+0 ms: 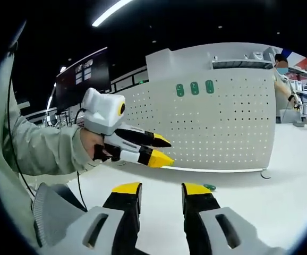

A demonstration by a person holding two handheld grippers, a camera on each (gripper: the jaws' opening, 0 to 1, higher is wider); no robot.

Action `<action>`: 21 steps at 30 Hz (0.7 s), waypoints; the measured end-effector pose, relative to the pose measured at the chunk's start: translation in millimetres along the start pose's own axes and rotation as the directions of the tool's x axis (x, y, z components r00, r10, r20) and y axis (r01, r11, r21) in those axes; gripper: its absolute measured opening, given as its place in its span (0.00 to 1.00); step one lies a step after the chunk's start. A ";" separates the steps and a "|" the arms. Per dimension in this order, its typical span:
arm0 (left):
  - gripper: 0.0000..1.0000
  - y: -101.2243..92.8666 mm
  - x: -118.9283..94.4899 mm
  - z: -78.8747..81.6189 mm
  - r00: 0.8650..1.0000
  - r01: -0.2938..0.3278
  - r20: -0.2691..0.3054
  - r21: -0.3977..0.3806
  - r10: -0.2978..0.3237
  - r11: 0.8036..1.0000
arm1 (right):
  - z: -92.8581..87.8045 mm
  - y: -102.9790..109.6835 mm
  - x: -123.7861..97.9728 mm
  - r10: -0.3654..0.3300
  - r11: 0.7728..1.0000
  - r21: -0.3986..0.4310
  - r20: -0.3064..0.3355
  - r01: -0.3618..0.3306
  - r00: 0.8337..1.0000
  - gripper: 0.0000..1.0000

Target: Insert the hook assembly into the mounting plate slot until the hook locks in place.

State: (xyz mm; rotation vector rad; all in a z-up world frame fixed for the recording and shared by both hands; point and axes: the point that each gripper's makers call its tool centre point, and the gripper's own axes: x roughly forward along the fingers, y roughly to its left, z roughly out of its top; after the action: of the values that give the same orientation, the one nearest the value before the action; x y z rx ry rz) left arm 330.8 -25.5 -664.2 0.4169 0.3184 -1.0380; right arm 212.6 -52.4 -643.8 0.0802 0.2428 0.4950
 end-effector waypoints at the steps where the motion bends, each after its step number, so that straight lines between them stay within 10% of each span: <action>1: 0.40 -0.7 3.6 -2.2 1.000 0.007 -0.007 0.003 -0.007 1.000 | -0.1 -0.3 0.0 -0.001 1.000 0.001 -0.001 0.001 1.000 0.28; 21: 0.36 1.9 63.8 -36.3 0.988 0.110 -0.121 0.082 -0.100 0.991 | 0.6 -1.2 0.0 -0.009 1.000 -0.012 0.004 0.009 1.000 0.28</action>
State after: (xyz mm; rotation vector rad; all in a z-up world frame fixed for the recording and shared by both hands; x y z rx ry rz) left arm 360.6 -55.9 -724.1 0.5464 0.4035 -1.1360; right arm 213.3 -53.5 -643.3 0.0688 0.2364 0.4870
